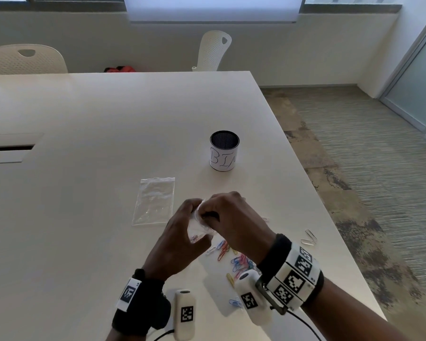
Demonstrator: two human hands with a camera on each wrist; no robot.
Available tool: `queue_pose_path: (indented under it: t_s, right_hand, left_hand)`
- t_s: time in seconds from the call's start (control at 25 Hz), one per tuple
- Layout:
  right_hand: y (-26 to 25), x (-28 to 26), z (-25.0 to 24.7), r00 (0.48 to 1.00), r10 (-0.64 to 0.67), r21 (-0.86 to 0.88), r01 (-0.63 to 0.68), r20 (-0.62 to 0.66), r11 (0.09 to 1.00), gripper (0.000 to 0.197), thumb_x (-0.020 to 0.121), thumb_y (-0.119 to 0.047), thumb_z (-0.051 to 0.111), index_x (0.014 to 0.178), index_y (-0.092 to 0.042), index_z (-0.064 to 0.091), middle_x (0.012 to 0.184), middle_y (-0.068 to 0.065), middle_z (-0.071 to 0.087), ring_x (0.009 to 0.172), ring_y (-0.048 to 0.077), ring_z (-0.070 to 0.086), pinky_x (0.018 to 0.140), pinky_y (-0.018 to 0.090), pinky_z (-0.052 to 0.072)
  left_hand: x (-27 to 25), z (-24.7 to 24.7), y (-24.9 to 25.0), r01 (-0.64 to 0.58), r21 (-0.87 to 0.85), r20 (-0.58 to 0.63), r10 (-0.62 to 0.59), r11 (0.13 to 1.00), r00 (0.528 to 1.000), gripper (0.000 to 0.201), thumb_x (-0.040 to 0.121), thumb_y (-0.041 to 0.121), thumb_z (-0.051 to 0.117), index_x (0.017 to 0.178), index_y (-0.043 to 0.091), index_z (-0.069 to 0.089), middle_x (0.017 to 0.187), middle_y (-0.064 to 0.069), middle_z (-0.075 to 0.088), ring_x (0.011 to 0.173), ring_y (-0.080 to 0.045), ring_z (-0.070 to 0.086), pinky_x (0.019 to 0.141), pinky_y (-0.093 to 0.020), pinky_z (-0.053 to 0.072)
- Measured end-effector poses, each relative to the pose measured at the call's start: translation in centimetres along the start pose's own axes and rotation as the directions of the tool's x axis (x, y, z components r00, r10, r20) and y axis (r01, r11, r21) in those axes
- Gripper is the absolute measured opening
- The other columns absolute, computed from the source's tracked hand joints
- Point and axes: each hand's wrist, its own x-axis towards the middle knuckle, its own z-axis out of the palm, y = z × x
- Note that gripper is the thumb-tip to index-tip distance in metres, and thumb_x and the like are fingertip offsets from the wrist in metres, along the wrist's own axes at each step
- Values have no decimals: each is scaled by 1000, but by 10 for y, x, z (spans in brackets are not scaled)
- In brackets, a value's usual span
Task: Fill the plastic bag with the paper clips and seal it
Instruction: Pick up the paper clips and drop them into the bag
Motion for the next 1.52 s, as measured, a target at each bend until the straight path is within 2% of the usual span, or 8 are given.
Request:
queue_pose_path:
  t_s: [0.28, 0.52, 0.64, 0.8, 1.04, 1.16, 1.36, 1.52]
  right_hand:
    - [-7, 11, -5, 993, 8, 7, -9, 118, 1000, 10, 81, -15, 86, 84, -14, 77, 85, 3, 77, 77, 13, 76, 74, 36, 64]
    - [41, 17, -47, 973, 150, 27, -147, -177, 989, 15, 90, -8, 77, 104, -12, 81, 98, 1, 81, 84, 6, 74, 86, 19, 60]
    - [92, 20, -41, 959, 281, -144, -285, -48, 948, 22, 95, -6, 69, 115, -11, 77, 113, 8, 78, 97, 15, 72, 93, 32, 60]
    - [112, 13, -20, 948, 268, -265, -217, 173, 939, 32, 104, -5, 51, 130, -12, 69, 137, 4, 63, 124, 19, 59, 105, 27, 48]
    - [97, -16, -24, 899, 214, -264, -116, 382, 957, 30, 104, -10, 52, 120, -20, 74, 133, -6, 60, 115, 8, 55, 101, 25, 49]
    - [95, -27, -37, 894, 227, -289, -117, 385, 950, 25, 101, -22, 62, 124, -24, 70, 133, -7, 59, 114, 10, 60, 101, 31, 53]
    - [94, -32, -39, 851, 277, -448, -55, 447, 892, 64, 85, -43, 79, 144, -39, 53, 145, -8, 49, 129, 13, 49, 104, 34, 50]
    - [95, -36, -30, 888, 199, -396, -21, 415, 918, 39, 92, -32, 75, 130, -32, 66, 136, -5, 57, 117, 12, 58, 99, 28, 52]
  left_hand:
    - [0, 14, 2, 20, -42, -139, -25, 999, 990, 59, 78, 1, 86, 121, 24, 53, 106, 16, 70, 101, 0, 70, 78, -7, 50]
    - [5, 12, -6, 18, 60, -179, -7, 998, 984, 52, 79, 7, 86, 114, 23, 51, 99, 9, 63, 95, -6, 64, 80, -7, 47]
    - [4, 11, -6, 3, 46, -176, 5, 999, 984, 51, 80, 13, 86, 116, 23, 52, 101, 9, 63, 95, -7, 64, 80, -9, 49]
    - [6, 12, -8, 2, 47, -148, 5, 999, 989, 56, 80, 14, 88, 122, 22, 51, 104, 10, 62, 97, -4, 63, 78, -9, 51]
    - [5, 13, -9, 8, 76, -131, 2, 997, 991, 61, 78, 7, 87, 123, 22, 49, 106, 12, 60, 97, -10, 63, 74, -15, 55]
    - [4, 13, -11, 11, 74, -124, -2, 997, 992, 63, 78, 7, 87, 124, 25, 48, 107, 14, 59, 99, -10, 63, 71, -18, 58]
    - [2, 18, -10, 36, 97, -117, -24, 995, 993, 66, 78, 7, 89, 126, 26, 47, 110, 14, 59, 103, -7, 63, 71, -13, 57]
    - [1, 17, -7, 40, 129, -124, -24, 991, 992, 68, 77, 6, 89, 124, 28, 45, 111, 10, 61, 105, -9, 64, 71, -11, 57]
